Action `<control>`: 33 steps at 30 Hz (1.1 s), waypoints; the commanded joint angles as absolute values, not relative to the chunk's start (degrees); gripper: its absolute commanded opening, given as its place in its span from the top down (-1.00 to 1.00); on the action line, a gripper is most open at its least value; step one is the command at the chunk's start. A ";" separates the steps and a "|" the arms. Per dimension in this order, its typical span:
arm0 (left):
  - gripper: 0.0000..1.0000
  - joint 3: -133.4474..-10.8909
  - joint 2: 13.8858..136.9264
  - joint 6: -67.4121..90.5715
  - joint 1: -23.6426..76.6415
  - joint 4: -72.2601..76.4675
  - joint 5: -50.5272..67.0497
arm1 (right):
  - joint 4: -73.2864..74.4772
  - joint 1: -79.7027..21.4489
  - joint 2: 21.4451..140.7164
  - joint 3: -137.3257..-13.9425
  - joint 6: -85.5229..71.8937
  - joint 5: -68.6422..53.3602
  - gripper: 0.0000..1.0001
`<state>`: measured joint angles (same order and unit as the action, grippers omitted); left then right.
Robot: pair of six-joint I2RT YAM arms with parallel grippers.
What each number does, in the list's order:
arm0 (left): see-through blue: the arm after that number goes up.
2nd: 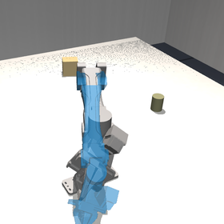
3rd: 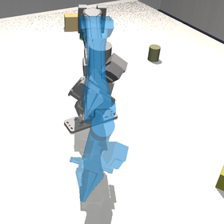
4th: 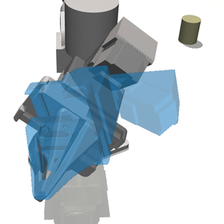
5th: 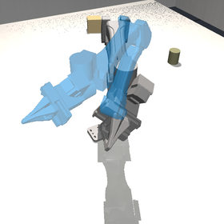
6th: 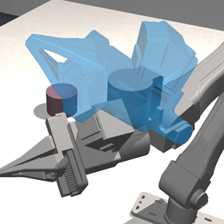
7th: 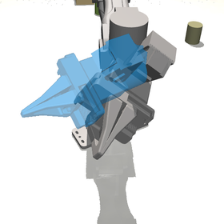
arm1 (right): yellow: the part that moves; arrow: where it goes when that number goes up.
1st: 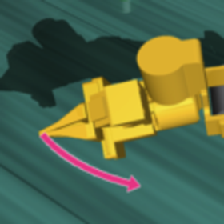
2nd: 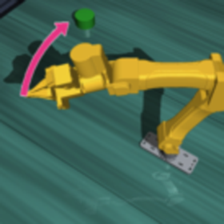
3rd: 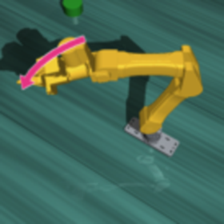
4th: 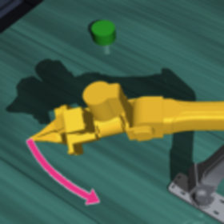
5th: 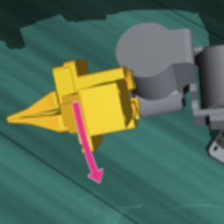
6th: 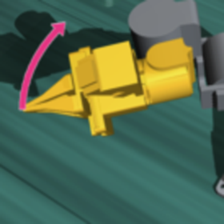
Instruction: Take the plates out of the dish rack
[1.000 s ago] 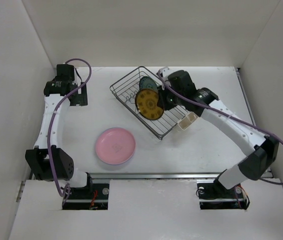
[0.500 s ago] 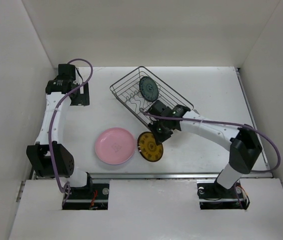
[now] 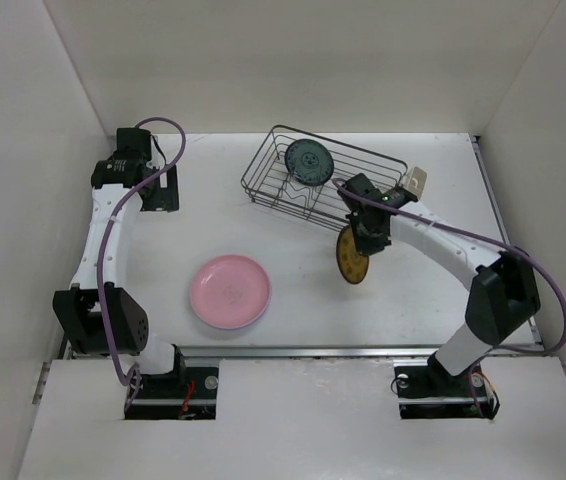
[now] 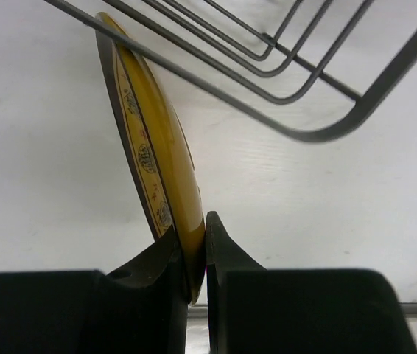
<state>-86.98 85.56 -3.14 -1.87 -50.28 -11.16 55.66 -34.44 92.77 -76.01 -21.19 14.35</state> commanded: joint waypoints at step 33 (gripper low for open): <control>-1.00 -88.76 88.68 -3.25 -2.02 -49.48 -12.57 | 52.56 -35.68 95.36 -89.86 -13.45 2.29 -0.39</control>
